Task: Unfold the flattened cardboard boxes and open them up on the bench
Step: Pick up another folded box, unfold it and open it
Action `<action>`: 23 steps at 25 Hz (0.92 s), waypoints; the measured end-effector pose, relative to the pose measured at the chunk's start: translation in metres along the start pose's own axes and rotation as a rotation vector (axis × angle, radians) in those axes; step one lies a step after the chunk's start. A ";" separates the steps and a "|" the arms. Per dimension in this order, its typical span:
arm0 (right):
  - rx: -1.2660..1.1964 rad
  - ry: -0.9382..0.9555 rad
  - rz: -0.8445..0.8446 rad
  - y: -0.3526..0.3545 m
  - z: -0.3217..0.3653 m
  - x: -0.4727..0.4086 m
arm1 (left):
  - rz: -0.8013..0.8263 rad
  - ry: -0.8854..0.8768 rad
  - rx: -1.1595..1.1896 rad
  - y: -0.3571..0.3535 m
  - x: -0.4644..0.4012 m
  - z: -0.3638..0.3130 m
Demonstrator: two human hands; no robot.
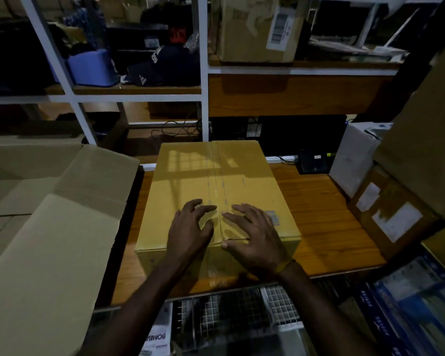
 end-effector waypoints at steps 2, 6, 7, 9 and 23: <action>0.010 -0.004 0.036 -0.001 -0.002 0.000 | 0.031 -0.032 0.037 0.002 0.001 -0.003; 0.081 0.043 -0.060 0.003 0.005 0.001 | 0.085 -0.117 0.142 0.002 0.002 -0.011; 0.116 0.068 -0.126 0.005 0.009 0.002 | 0.093 -0.133 0.199 0.003 0.003 -0.013; 0.168 0.096 -0.277 0.012 0.020 0.003 | 0.099 -0.143 0.288 0.005 0.000 -0.019; 0.846 -0.494 -0.166 0.056 -0.022 0.041 | 0.316 -0.610 0.300 -0.059 -0.038 -0.132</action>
Point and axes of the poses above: each hand's wrist, its own x-axis away from the middle knuckle, its own y-axis out of the back of the hand, z = x × y, the point moved 1 cm from there along -x, towards the middle knuckle, and after that the axes turned 8 degrees about y, right-handed, at the moved point
